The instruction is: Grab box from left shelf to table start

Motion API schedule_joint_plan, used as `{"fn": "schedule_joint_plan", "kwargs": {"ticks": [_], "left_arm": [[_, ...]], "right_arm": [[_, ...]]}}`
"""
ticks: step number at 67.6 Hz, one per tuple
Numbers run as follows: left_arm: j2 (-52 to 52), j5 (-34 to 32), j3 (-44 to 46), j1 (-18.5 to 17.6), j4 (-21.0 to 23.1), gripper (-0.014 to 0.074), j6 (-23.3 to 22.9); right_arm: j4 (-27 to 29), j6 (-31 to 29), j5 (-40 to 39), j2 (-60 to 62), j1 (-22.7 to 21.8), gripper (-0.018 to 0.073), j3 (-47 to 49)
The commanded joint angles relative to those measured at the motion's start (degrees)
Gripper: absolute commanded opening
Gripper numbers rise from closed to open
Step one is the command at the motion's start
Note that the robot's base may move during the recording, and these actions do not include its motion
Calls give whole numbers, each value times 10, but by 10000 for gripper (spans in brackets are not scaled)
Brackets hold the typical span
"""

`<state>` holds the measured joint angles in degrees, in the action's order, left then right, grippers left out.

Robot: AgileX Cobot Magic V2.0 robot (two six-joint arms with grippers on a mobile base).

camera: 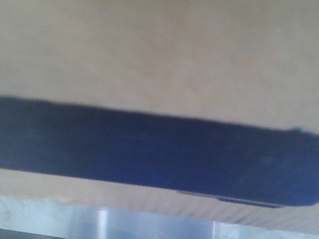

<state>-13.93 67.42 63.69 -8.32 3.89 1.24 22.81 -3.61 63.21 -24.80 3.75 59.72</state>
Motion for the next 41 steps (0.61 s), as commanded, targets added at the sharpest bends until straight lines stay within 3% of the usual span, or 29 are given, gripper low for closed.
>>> {"fn": "schedule_joint_plan", "kwargs": {"ticks": [1, 41], "left_arm": [[8, -104, 25, -6, 83, -100, 3], [55, -110, 23, -6, 78, -100, 3]], "right_arm": [[39, 1, -68, -7, 2, 67, 18], [39, 1, -68, -7, 2, 67, 18]]}}
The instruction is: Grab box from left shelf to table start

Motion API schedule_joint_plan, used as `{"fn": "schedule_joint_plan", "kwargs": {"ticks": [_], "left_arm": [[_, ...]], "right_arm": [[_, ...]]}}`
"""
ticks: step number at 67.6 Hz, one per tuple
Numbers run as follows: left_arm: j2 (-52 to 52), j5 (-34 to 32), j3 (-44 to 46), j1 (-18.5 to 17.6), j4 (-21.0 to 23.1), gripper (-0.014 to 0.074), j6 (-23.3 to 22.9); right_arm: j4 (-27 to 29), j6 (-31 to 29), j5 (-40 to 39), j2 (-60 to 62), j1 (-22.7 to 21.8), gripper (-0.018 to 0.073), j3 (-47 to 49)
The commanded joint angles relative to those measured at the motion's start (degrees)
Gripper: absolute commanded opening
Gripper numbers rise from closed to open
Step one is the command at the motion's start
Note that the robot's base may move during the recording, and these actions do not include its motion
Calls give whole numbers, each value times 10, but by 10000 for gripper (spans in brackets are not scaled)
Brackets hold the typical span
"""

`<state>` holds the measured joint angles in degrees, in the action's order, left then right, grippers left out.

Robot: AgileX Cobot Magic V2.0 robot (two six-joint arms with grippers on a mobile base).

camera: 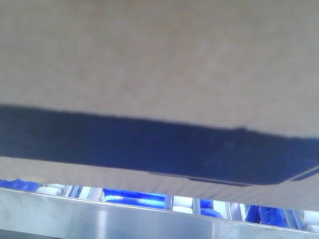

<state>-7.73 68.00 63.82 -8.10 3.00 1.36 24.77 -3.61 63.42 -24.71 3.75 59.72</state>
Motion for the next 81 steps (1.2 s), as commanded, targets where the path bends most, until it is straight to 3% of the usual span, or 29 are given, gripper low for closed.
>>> {"fn": "schedule_joint_plan", "kwargs": {"ticks": [1, 81], "left_arm": [[-7, -116, 21, -8, 87, -100, 2], [-9, -116, 7, -8, 86, -100, -1]], "right_arm": [[19, 1, -70, -8, 2, 67, 18], [19, 1, -70, -8, 2, 67, 18]]}}
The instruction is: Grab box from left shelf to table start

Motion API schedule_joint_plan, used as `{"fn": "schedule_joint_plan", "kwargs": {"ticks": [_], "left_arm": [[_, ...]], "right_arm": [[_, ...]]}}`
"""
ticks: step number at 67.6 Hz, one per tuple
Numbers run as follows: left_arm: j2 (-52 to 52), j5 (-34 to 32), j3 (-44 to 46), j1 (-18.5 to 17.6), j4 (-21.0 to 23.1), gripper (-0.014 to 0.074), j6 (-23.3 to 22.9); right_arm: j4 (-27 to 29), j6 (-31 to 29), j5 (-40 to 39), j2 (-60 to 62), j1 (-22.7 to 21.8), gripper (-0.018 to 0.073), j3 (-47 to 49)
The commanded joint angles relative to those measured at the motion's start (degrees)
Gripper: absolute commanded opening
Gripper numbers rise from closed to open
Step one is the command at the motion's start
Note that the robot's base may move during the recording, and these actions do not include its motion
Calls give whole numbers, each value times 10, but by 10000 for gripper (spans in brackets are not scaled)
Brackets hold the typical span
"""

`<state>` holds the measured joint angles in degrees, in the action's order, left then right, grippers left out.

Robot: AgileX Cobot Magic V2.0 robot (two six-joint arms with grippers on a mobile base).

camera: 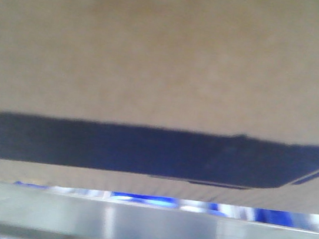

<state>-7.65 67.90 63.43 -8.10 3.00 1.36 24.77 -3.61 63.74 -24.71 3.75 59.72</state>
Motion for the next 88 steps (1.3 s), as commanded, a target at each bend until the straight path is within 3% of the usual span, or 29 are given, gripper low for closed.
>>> {"fn": "schedule_joint_plan", "kwargs": {"ticks": [1, 62, 88], "left_arm": [[-10, -115, 9, -8, 86, -100, -1], [-10, -115, -270, -8, 87, -100, -1], [-10, -107, -337, -8, 87, -100, -1]], "right_arm": [[19, 1, -73, -8, 2, 67, 18], [19, 1, -73, -8, 2, 67, 18], [19, 1, -73, -8, 2, 67, 18]]}}
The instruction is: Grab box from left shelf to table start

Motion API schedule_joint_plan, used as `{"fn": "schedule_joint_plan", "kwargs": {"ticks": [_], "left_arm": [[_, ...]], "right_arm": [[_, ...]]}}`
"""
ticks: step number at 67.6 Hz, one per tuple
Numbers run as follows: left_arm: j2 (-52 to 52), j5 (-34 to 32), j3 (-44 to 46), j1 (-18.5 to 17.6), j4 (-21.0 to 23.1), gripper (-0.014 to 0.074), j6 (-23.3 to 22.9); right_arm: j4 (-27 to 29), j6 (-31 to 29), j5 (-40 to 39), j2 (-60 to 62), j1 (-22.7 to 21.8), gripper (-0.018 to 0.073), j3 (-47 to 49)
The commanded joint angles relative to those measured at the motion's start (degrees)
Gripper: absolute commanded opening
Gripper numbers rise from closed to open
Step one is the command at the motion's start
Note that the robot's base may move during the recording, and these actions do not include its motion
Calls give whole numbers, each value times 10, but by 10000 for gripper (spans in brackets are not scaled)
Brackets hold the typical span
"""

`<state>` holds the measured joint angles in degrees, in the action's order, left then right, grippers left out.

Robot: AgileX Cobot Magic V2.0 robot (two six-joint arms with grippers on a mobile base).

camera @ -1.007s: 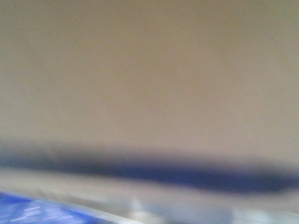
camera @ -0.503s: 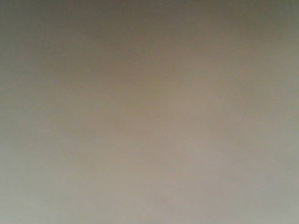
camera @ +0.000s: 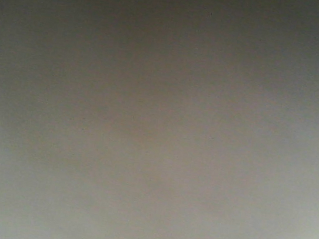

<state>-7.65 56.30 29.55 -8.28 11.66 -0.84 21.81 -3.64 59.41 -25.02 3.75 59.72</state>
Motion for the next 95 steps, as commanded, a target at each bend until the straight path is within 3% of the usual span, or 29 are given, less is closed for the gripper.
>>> {"fn": "schedule_joint_plan", "kwargs": {"ticks": [1, 95], "left_arm": [[-10, 10, 2, -6, 1, -100, 21], [-10, 10, 2, -6, 2, -100, 21]], "right_arm": [[49, 1, -30, -5, 2, 67, 18], [49, 1, -30, -5, 2, 67, 18]]}}
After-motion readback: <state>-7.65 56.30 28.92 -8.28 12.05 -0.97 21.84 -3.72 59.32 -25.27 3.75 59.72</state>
